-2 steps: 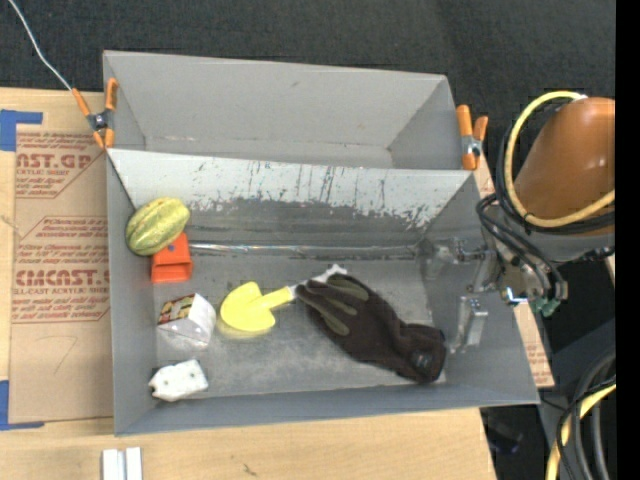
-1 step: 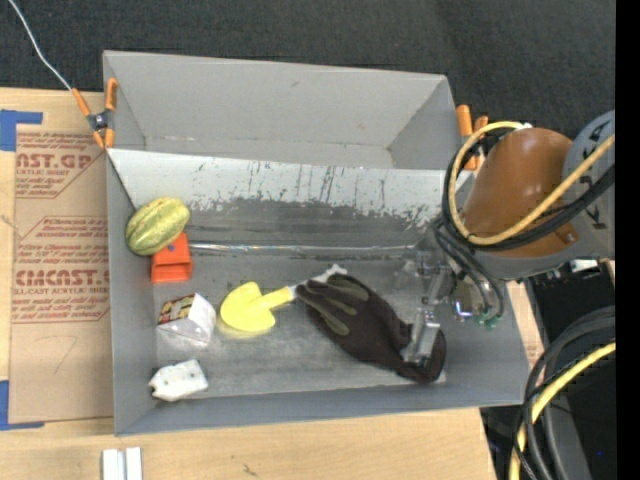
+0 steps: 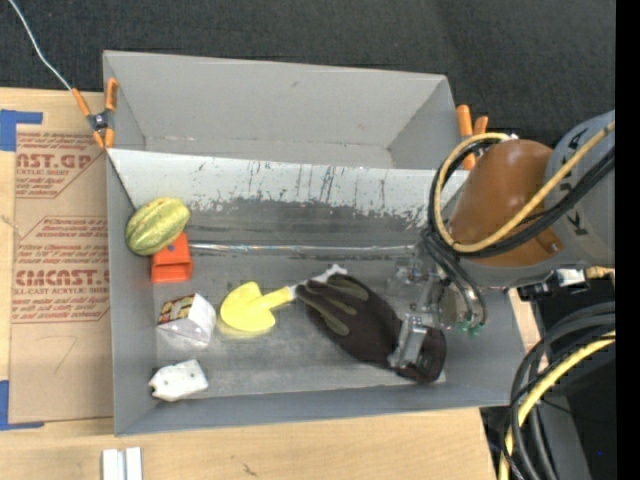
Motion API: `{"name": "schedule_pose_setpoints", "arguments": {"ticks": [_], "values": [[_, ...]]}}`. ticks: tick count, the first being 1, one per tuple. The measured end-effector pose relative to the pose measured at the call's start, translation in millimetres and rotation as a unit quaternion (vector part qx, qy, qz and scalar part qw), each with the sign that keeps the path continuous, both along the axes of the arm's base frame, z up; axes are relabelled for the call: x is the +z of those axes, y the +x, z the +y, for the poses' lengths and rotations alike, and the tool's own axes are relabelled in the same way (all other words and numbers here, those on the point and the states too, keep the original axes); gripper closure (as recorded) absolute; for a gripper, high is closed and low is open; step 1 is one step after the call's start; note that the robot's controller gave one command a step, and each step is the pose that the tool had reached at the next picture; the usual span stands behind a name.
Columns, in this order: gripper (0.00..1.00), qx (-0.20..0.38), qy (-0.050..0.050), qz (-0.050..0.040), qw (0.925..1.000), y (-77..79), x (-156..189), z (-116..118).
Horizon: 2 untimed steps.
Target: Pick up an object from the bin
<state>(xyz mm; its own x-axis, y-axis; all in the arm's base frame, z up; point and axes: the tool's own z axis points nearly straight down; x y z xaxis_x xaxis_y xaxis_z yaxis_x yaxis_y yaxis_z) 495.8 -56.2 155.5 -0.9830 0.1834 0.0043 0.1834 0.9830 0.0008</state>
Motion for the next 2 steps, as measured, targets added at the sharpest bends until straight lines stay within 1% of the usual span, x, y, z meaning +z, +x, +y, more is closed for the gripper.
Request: {"name": "schedule_pose_setpoints", "arguments": {"ticks": [1,2], "values": [[0.00,0.165,-0.001,-0.0036,0.9862,8.2,-57,15],[1.00,0.205,0.001,-0.0027,0.9787,35.5,-76,52]]}}
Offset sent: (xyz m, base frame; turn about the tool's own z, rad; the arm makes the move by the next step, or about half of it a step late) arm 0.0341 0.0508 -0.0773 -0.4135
